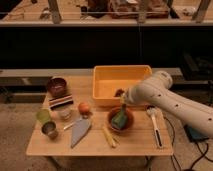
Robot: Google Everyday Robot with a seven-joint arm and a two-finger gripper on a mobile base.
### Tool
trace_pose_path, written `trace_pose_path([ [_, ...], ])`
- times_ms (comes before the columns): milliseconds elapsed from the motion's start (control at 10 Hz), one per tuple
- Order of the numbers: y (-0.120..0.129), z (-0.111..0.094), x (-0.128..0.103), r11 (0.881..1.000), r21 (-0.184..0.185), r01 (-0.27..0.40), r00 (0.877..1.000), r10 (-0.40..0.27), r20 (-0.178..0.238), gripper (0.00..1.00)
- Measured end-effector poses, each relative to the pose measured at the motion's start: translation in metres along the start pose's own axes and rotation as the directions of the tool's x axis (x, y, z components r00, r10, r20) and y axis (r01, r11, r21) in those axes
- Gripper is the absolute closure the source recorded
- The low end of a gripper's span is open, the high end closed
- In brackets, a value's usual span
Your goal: Place pepper in tray
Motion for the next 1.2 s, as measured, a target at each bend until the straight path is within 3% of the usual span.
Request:
trace_pose_path([
  [300,-0.005,0.002,0.041,0.999,0.028,-0.035,0.994,0.037,-0.103,0.85],
  [400,-0.012,0.008,0.066,0.998,0.036,-0.049,0.986,0.054,-0.156,0.85],
  [700,-0.036,0.029,0.127,0.996,0.033,-0.079,0.967,0.084,-0.238,0.85],
  [900,-0.040,0.044,0.161,0.991,0.039,-0.127,0.950,0.132,-0.282,0.85],
  [1000,-0.037,0.055,0.178,0.983,0.064,-0.171,0.936,0.182,-0.301,0.84],
  [1100,-0.032,0.067,0.188,0.978,0.070,-0.195,0.933,0.207,-0.295,0.76],
  [1200,-0.033,0.076,0.191,0.978,0.068,-0.196,0.940,0.207,-0.270,0.68],
])
